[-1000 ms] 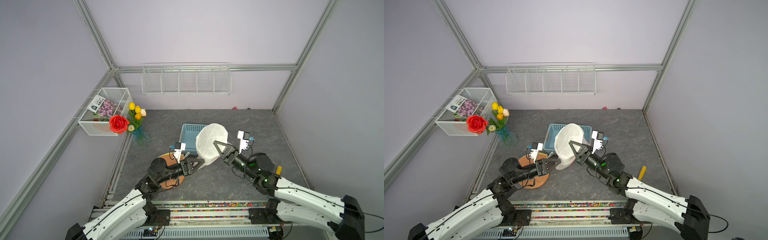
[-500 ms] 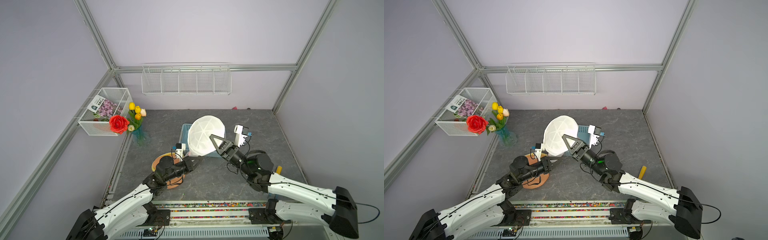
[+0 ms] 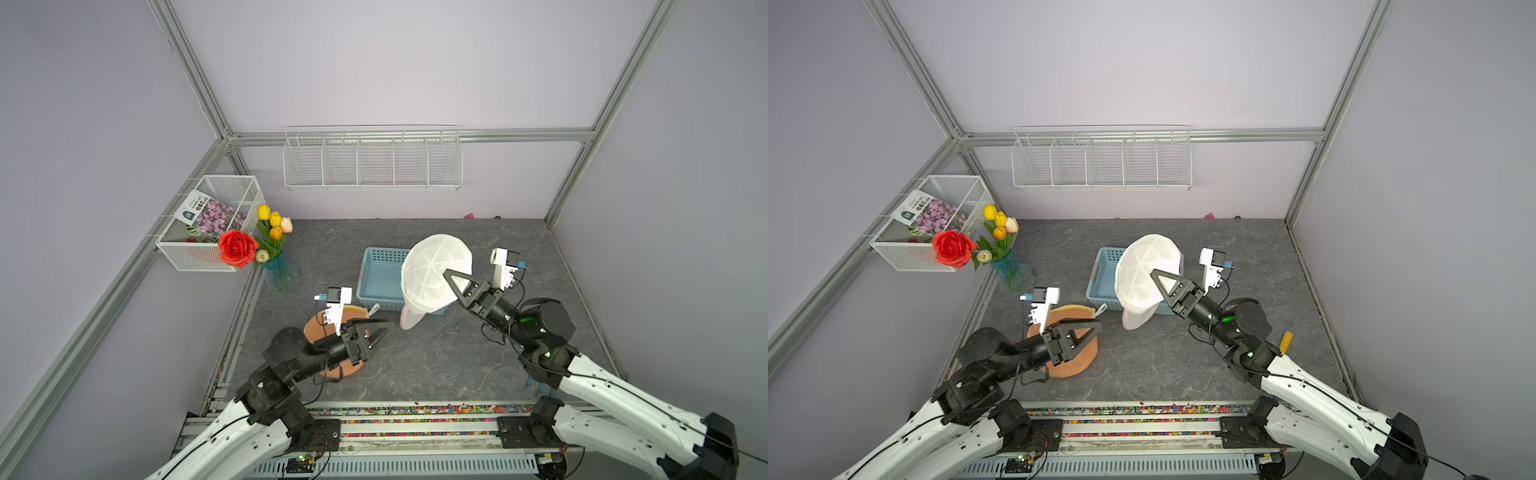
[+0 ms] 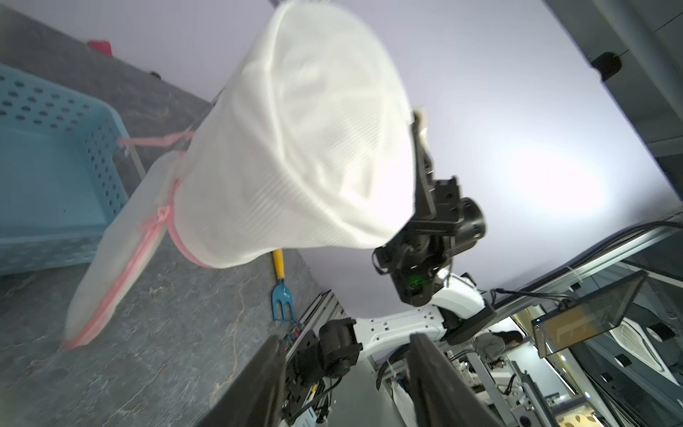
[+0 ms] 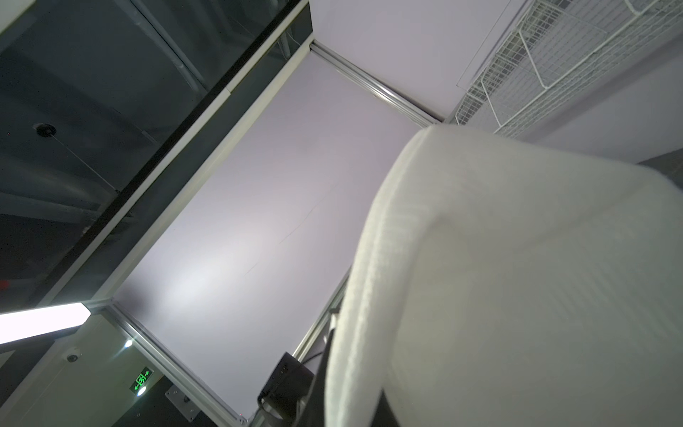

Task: Turn the laundry bag inside out
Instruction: Turn over the laundry bag.

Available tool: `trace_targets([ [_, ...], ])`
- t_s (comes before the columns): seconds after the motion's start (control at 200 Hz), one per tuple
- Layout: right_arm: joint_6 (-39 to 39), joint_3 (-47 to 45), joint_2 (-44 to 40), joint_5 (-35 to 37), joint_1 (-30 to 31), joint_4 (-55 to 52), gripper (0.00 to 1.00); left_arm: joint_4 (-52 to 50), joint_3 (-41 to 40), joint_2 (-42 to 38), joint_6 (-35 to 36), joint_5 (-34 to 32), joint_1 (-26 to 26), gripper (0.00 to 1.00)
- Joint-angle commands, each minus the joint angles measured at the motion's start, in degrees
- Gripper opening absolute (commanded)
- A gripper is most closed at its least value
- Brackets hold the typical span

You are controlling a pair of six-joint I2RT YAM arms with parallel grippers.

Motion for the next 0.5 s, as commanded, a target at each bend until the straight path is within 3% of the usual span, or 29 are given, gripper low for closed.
trace_targets([
  [0.0,0.4,-0.6,-1.1,-11.0,-1.0,-3.0,0.0,-7.8,0.9,-3.4,5.6,-10.3,-0.1,0.64],
  [0.24,0.3,-0.3,0.2,-19.5,-0.9,-0.5,0.0,-0.4,3.5,5.8,8.9,-9.8,0.0,0.65],
  [0.495,4.2,-1.8,2.5,-23.1,-1.0,9.6,0.0,0.9,4.8,7.9,11.1,-10.3,-0.1,0.69],
])
